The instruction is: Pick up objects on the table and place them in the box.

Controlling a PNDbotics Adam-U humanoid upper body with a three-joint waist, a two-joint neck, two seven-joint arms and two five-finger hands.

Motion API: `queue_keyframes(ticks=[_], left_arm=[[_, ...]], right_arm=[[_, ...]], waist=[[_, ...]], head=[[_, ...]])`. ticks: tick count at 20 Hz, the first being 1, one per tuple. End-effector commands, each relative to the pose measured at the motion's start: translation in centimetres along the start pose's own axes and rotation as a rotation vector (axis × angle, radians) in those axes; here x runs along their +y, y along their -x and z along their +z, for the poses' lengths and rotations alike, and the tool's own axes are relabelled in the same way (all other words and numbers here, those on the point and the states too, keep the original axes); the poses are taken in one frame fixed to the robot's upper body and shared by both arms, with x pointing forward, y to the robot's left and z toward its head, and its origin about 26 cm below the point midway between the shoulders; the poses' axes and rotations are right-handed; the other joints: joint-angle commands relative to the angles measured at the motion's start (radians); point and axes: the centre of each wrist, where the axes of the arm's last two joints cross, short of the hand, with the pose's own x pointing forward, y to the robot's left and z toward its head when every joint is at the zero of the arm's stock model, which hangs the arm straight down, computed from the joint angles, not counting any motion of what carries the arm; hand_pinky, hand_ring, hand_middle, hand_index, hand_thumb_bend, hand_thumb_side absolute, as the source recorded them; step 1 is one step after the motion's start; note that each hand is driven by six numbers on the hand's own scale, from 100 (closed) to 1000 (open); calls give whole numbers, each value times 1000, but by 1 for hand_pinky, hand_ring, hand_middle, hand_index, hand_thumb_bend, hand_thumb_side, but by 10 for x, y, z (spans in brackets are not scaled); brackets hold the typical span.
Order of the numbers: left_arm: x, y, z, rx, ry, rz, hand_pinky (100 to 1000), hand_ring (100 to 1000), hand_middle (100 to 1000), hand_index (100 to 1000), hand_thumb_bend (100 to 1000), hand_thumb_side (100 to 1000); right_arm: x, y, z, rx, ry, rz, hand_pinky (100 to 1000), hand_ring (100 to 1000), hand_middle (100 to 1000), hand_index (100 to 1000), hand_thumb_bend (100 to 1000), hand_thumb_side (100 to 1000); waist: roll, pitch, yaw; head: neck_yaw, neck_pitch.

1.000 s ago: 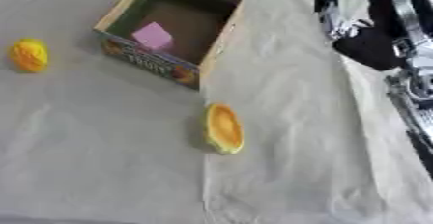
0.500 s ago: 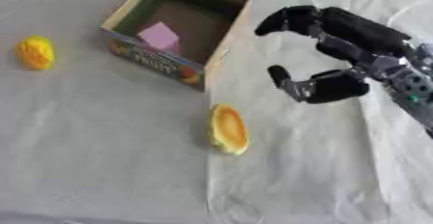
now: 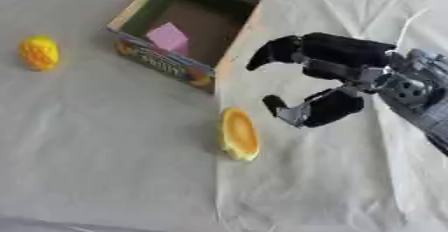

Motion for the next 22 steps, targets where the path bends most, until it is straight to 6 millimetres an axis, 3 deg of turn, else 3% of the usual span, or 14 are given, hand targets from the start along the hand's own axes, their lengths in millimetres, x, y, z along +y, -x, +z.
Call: queue_keyframes(ticks=[1, 12, 18, 20, 22], left_arm=[[2, -6, -9, -38, 16, 4, 752, 765, 731, 838, 100, 415], [-1, -6, -7, -25, 17, 22, 751, 763, 729, 837, 100, 431], [-2, -6, -7, -20, 17, 30, 751, 763, 728, 837, 100, 439], [-2, -6, -6, -17, 17, 32, 751, 762, 727, 837, 100, 443], [-2, -6, -6, -15, 16, 34, 751, 761, 726, 837, 100, 446]], right_arm=[[-3, -6, -3, -1, -34, 31, 924, 911, 864, 902, 100, 625], [8, -18, -19, 12, -128, -11, 932, 919, 870, 911, 100, 619], [11, -19, -28, 10, -175, -9, 936, 920, 874, 921, 100, 571], [13, -16, -31, 23, -175, -3, 937, 922, 877, 924, 100, 522], [15, -13, -33, 33, -169, 4, 938, 922, 876, 926, 100, 418]], waist=[[2, -17, 2], [2, -8, 7], [0, -5, 11], [0, -3, 12], [-1, -2, 13]], head=[[-3, 2], [-5, 1], [-7, -3], [-7, -4], [-7, -6]])
